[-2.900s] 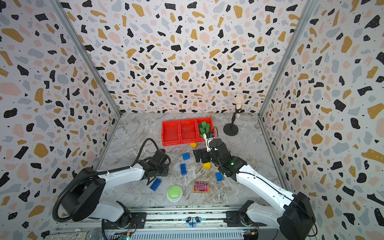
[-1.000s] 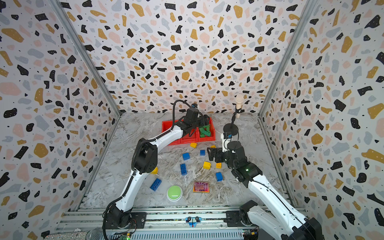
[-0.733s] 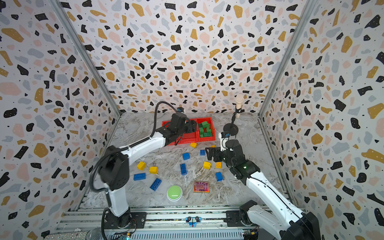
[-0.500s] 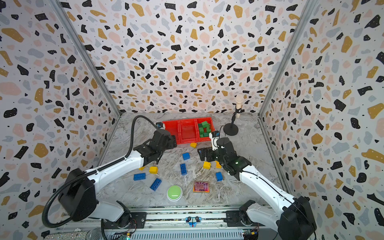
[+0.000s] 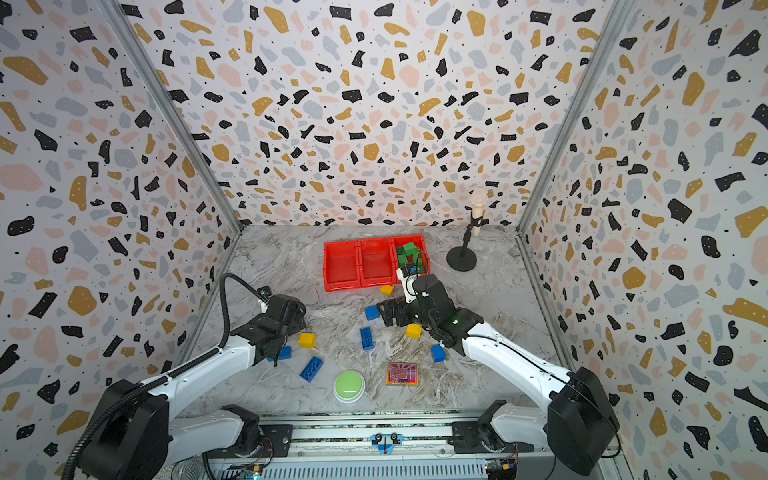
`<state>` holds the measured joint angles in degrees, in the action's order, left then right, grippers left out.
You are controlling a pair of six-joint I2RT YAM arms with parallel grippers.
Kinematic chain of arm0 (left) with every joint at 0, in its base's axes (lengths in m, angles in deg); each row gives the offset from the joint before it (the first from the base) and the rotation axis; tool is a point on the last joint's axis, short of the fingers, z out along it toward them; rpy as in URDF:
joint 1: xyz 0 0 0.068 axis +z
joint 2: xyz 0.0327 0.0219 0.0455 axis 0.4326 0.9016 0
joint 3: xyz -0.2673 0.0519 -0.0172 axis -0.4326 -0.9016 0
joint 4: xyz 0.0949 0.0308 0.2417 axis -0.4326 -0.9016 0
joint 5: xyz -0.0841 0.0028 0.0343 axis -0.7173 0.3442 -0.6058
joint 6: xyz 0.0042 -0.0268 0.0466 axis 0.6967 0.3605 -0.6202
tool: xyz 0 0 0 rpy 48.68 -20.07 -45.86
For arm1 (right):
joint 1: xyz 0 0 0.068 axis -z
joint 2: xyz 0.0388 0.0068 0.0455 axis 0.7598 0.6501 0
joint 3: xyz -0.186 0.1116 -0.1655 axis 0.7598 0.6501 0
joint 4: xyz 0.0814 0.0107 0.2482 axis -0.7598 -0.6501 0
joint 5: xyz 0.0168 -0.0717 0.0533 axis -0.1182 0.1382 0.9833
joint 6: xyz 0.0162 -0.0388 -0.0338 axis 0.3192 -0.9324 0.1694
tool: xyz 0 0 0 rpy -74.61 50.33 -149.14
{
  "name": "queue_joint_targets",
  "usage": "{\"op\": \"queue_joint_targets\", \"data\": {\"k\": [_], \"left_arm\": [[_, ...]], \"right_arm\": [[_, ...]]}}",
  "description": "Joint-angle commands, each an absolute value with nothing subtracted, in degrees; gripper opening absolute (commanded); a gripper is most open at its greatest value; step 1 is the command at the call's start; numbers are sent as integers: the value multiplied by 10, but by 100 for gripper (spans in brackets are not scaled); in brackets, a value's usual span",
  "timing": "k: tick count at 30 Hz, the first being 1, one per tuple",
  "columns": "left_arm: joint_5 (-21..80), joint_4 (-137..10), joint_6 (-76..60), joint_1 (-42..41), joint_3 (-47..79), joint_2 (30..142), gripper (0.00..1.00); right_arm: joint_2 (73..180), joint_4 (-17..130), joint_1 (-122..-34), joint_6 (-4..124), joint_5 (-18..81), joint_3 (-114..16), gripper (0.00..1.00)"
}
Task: Sort the legos into containers by color
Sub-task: 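Lower the left gripper onto a yellow brick and grasp it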
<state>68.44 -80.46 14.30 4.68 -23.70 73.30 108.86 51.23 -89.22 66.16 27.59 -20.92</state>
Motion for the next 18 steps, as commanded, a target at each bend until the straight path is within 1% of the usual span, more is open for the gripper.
{"op": "queue_joint_targets", "data": {"k": [1,4,8,12,18], "left_arm": [[677,-771,139,61,-242,750,92],[670,-760,126,80,-244,775,91],[652,-743,105,107,-237,809,85],[633,-733,96,109,-231,841,80],[601,-711,97,109,-254,843,65]], "right_arm": [[1069,507,-894,656,261,-226,99],[1065,504,-894,656,257,-225,99],[1069,504,-894,655,256,-225,99],[1073,506,-894,654,256,-225,99],[1073,504,-893,652,248,-224,99]]}}
